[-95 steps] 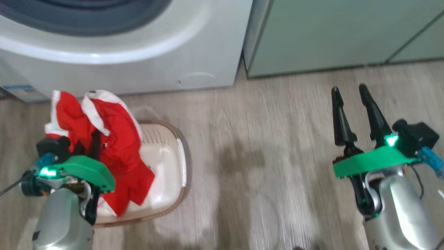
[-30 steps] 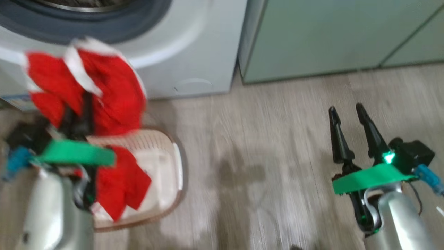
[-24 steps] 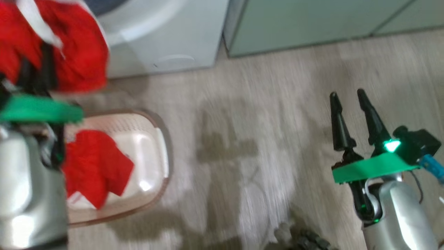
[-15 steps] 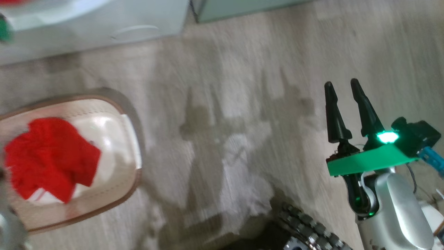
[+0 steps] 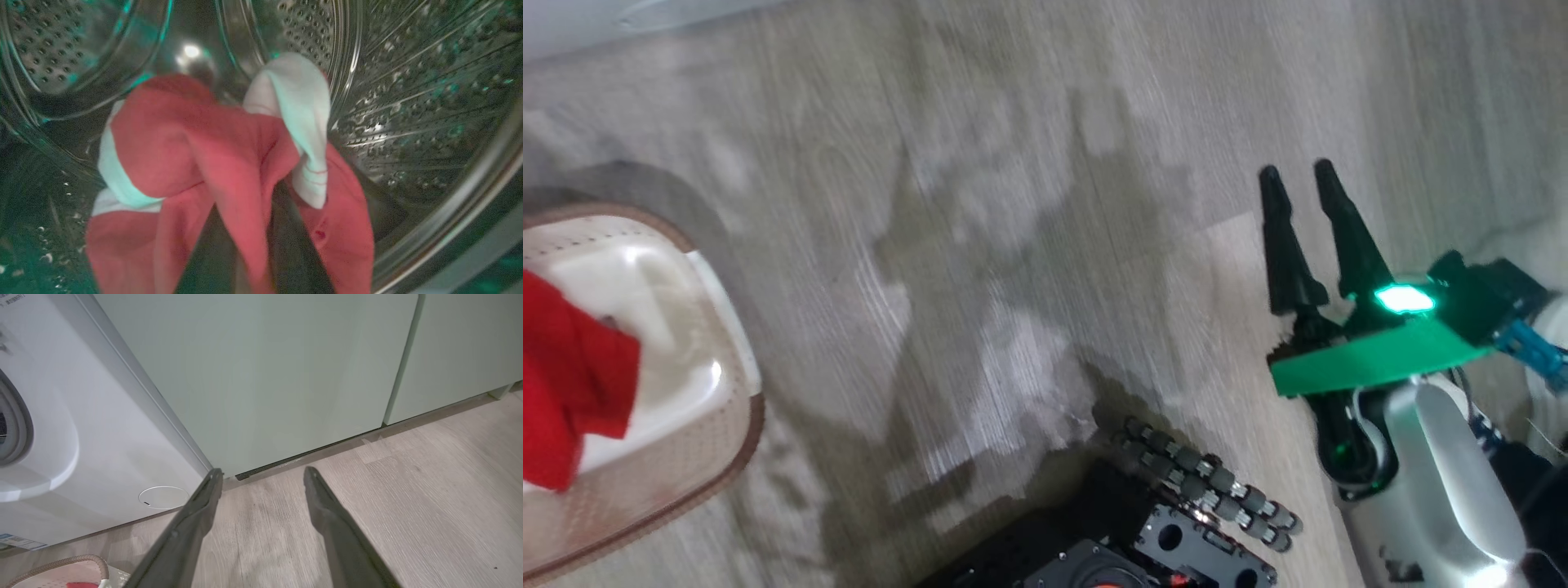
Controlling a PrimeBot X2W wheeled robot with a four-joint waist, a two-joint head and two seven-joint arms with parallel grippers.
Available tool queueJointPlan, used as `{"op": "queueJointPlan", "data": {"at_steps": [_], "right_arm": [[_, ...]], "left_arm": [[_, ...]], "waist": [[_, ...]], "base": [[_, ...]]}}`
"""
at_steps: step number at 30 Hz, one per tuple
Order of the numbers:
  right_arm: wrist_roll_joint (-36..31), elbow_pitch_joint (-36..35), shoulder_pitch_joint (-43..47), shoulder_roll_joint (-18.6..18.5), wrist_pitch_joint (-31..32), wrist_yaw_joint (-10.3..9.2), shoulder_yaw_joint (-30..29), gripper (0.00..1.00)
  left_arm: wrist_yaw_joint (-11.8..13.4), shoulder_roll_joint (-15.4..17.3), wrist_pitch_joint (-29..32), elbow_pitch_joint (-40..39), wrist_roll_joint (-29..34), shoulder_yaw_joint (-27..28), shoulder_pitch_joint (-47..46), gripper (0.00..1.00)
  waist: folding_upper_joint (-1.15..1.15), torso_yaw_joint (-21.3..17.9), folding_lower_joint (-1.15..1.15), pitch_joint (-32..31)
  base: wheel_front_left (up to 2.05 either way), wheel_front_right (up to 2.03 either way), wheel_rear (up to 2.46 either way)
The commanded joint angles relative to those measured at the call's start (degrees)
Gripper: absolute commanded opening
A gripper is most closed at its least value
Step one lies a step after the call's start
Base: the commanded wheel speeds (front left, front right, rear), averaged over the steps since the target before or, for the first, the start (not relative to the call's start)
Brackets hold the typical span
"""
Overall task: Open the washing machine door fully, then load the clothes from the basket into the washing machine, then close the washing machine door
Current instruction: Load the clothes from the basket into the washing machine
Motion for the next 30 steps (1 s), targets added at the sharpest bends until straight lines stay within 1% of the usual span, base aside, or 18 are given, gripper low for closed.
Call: {"op": "queueJointPlan", "data": {"at_steps": [1, 4, 5, 9, 14, 17, 21, 27, 28, 29, 30], "right_arm": [[1.02, -1.71, -0.66, -0.39, -0.37, 0.00, 1.70, 1.00], [1.80, -1.96, -1.32, -0.39, -0.37, 0.00, 2.62, 1.00], [1.80, -1.96, -1.32, -0.39, -0.37, 0.00, 2.62, 1.00], [2.25, -2.33, -1.56, -0.39, -0.37, 0.00, 2.76, 1.00], [2.29, -2.58, -1.32, -0.39, -0.37, 0.00, 2.73, 1.00], [2.16, -2.82, -1.28, -0.39, -0.37, 0.00, 2.80, 1.00], [2.18, -3.10, -1.19, -0.39, -0.37, 0.00, 3.09, 1.00], [2.56, -3.03, -0.83, -0.39, -0.37, 0.00, 3.42, 1.00], [2.52, -3.01, -0.79, -0.39, -0.37, 0.00, 3.39, 1.00], [2.50, -2.97, -0.77, -0.39, -0.37, 0.00, 3.35, 1.00], [2.46, -2.94, -0.77, -0.39, -0.37, 0.00, 3.31, 1.00]], "left_arm": [[-0.04, 3.72, 1.16, -0.37, -0.07, -0.61, -3.86, 0.00], [-0.04, 4.25, 2.96, 2.92, -0.87, -1.91, -7.75, 0.00], [-0.04, 4.25, 2.96, 2.92, -0.87, -1.91, -7.75, 0.00], [-0.04, 4.26, 3.58, 6.84, -1.00, -4.95, -11.45, 0.00], [-0.04, 3.37, 1.49, 11.46, -1.93, -6.75, -15.18, 0.00], [0.04, 2.77, 0.02, 13.76, -1.53, -7.54, -17.25, 0.00], [0.03, 1.91, -0.26, 18.17, -0.65, -9.42, -19.73, 0.00], [0.01, 1.12, -2.11, 22.30, -0.81, -10.56, -21.33, 0.00], [0.01, 1.06, -2.62, 22.75, -0.71, -10.80, -21.56, 0.72], [0.01, 0.98, -3.09, 23.22, -0.63, -11.01, -21.77, 1.00], [0.00, 0.84, -3.25, 23.83, -0.71, -11.13, -21.96, 1.00]], "waist": [[0.00, -1.35, -0.01, 1.60], [0.00, -1.86, -0.01, 2.26], [0.00, -1.86, -0.01, 2.26], [0.00, -1.92, -0.01, 2.90], [0.00, -1.91, -0.01, 3.59], [0.00, -1.82, -0.01, 4.03], [0.00, -1.79, -0.01, 4.48], [0.00, -1.82, -0.01, 4.52], [0.00, -1.83, -0.01, 4.47], [0.00, -1.83, -0.01, 4.42], [0.00, -1.82, -0.01, 4.35]], "base": [[0.00, 0.00, 0.00], [0.00, 0.00, 0.00], [0.00, 0.00, 0.00], [0.00, 0.00, 0.00], [0.00, 0.00, 0.00], [0.00, 0.00, 0.00], [0.00, 0.00, 0.00], [0.00, 0.00, 0.00], [0.00, 0.00, 0.00], [0.00, 0.00, 0.00], [0.00, 0.00, 0.00]]}}
